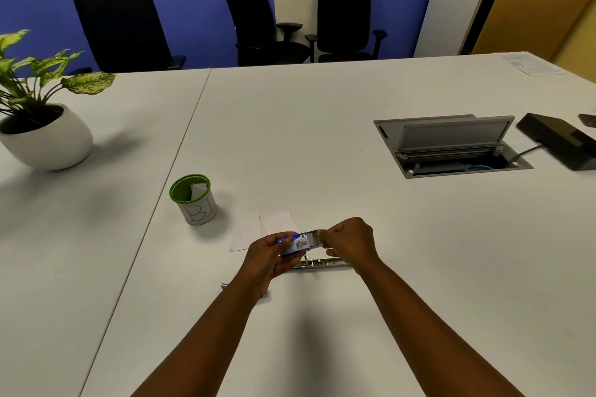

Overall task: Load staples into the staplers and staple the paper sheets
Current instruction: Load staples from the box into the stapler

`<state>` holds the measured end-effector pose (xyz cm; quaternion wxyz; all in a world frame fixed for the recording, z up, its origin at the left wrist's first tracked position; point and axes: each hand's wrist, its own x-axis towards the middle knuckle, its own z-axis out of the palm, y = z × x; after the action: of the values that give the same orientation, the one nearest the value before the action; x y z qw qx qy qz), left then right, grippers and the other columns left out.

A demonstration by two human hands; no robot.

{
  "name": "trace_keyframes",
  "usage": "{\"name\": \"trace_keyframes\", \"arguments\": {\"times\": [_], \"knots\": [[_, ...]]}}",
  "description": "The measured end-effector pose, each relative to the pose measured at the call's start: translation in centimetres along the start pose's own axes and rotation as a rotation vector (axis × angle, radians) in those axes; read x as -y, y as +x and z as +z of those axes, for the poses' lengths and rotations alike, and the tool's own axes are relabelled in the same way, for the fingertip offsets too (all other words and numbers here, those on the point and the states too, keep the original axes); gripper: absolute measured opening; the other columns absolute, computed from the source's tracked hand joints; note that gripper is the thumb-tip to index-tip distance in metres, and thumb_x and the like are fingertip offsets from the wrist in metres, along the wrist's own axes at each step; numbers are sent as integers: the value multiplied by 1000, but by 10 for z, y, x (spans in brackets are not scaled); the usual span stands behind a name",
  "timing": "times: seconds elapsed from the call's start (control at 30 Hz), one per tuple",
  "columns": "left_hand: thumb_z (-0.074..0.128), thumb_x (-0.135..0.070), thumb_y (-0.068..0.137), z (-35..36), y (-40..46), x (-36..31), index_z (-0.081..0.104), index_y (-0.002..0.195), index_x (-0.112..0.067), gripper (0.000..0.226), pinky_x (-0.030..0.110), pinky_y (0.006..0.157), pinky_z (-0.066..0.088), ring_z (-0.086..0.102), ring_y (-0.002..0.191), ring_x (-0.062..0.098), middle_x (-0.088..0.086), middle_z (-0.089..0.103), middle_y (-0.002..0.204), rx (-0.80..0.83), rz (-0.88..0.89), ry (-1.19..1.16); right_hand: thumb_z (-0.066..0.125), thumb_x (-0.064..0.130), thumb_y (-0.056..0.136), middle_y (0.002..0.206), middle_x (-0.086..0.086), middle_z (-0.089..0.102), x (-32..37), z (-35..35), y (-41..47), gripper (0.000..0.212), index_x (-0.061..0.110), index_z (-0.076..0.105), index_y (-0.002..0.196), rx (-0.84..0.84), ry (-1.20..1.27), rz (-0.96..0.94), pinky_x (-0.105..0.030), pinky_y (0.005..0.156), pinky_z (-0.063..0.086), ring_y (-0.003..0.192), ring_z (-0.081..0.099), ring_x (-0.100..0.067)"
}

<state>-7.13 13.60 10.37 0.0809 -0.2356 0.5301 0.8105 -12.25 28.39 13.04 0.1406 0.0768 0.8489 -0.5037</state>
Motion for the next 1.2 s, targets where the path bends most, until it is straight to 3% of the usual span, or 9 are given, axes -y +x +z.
{"name": "trace_keyframes", "arguments": {"times": [0.1,0.37,0.6,0.67,0.73,0.83,0.97,1.07,1.2], "knots": [[55,-2,88,1,1,0,66,90,-9,13,22,57,59,70,71,23,17,66,93,-12,1,3,76,29,72,79,-26,71,2,2,-3,37,-8,70,74,-18,-71,-38,-46,75,57,76,68,-39],[54,-1,89,-2,1,0,66,91,-8,14,22,57,59,72,67,21,17,67,94,0,-9,-28,76,13,73,90,-19,72,-1,-1,-3,17,-2,71,81,30,74,32,-41,72,60,74,69,-28],[53,-1,89,0,3,2,66,91,-7,14,22,57,59,72,66,21,17,67,93,0,-16,-54,72,11,73,84,-15,74,-1,0,-3,9,3,74,76,-13,-29,-30,-45,76,58,72,68,-26],[53,-1,89,0,4,3,66,91,-7,14,23,57,59,72,68,22,17,67,93,-3,-17,-49,68,11,75,81,-13,74,-1,1,-3,9,4,74,74,-33,-128,-76,-33,68,57,67,66,-23],[54,-1,88,0,4,3,66,91,-7,14,22,57,59,71,68,22,17,67,93,-1,-14,-43,63,10,76,78,-12,74,0,2,-4,13,3,73,71,-55,-223,-105,-18,49,42,54,55,-13],[54,-1,88,1,4,4,66,90,-8,14,22,57,59,72,65,20,16,67,92,-5,-5,-38,59,11,79,68,-14,66,0,5,-3,20,5,66,61,-89,-318,-126,-16,41,26,57,49,-17],[54,-1,88,2,5,6,66,90,-8,14,23,57,59,72,67,22,16,67,91,-11,-4,-45,58,9,75,67,-12,57,-3,9,-4,24,10,52,52,-122,-363,-180,-20,50,34,61,49,-21],[55,-2,88,2,5,7,66,91,-8,13,22,56,59,70,72,24,16,67,92,-24,-8,-42,59,9,76,90,-11,60,-5,11,-6,11,2,64,69,-186,-370,-263,-23,61,40,75,59,-22],[55,-3,88,2,6,7,65,97,-5,13,22,54,58,72,67,21,15,68,90,-22,-9,-53,55,9,82,100,-11,56,-8,10,-8,11,0,61,81,-207,-397,-421,-28,68,43,82,57,-23]]}}
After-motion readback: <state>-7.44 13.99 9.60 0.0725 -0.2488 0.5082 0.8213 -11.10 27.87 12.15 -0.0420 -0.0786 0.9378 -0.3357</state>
